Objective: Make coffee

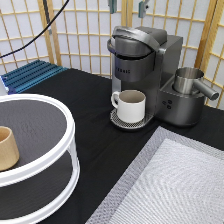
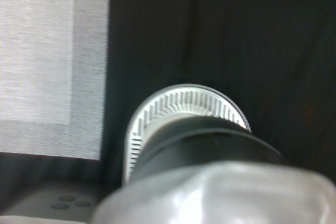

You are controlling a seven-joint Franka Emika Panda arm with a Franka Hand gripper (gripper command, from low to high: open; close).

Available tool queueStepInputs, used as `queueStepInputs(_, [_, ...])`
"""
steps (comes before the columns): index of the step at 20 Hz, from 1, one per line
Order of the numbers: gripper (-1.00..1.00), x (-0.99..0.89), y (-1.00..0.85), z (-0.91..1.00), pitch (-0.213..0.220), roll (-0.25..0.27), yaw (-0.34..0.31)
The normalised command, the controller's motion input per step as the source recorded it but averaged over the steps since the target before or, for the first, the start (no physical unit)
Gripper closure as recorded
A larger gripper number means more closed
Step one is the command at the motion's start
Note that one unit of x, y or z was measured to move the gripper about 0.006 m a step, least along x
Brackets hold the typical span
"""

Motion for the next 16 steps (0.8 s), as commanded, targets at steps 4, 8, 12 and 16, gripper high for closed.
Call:
queueStepInputs(4, [-1.0, 0.0, -0.46, -0.07, -0.18, 0.016, 0.029])
queueStepInputs(8, [-1.0, -0.07, -0.03, -0.46, -0.134, 0.0, 0.0])
queueStepInputs(12, [-1.0, -0.18, 0.0, -0.72, -0.052, 0.0, 0.0])
queueStepInputs(16, [-1.0, -0.35, -0.23, -0.99, -0.009, 0.005, -0.01])
